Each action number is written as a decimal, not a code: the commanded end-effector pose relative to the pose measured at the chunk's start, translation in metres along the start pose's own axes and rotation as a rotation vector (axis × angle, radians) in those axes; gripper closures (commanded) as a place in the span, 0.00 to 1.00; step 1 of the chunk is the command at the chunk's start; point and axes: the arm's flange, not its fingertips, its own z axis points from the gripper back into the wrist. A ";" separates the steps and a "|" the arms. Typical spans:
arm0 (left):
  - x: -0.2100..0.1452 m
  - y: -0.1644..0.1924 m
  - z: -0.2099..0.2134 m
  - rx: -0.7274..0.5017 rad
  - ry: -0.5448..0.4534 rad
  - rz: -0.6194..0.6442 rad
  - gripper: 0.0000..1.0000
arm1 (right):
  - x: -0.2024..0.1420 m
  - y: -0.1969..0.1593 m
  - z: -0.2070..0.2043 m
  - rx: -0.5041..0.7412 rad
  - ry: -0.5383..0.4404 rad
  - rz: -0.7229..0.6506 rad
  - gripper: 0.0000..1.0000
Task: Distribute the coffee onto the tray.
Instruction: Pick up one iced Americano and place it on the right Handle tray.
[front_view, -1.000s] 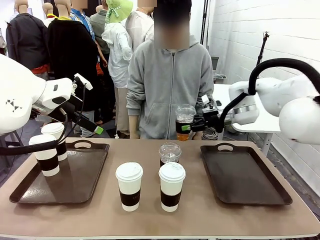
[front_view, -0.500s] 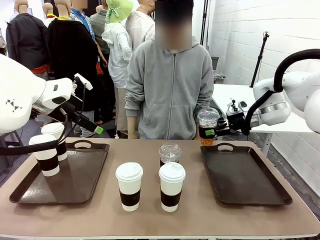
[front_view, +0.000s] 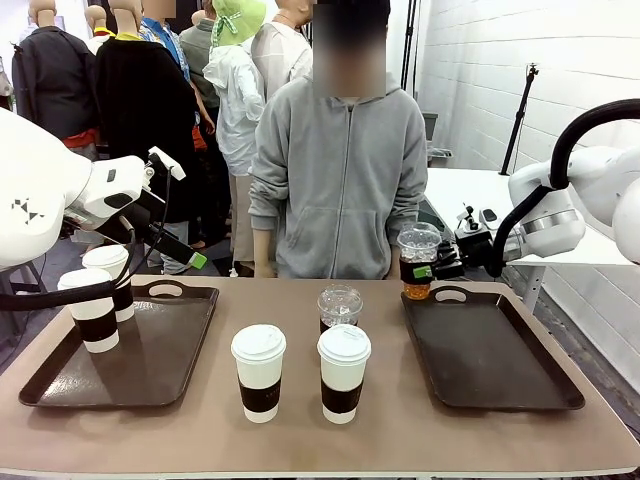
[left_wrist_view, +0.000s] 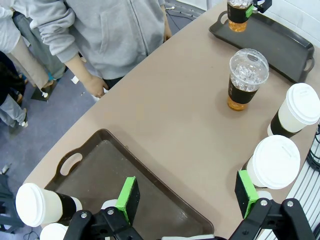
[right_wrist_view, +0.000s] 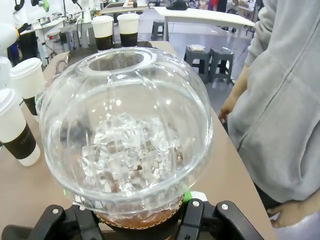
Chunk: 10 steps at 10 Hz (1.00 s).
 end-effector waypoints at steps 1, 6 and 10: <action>-0.001 0.002 0.000 -0.006 -0.002 0.003 0.00 | 0.007 -0.005 0.002 -0.004 -0.004 0.010 0.38; -0.001 0.002 0.000 -0.006 -0.002 0.003 0.00 | -0.032 0.015 0.028 -0.017 -0.021 -0.016 0.38; -0.001 0.002 0.000 -0.006 -0.002 0.003 0.00 | -0.066 0.018 0.044 -0.038 -0.044 -0.039 0.38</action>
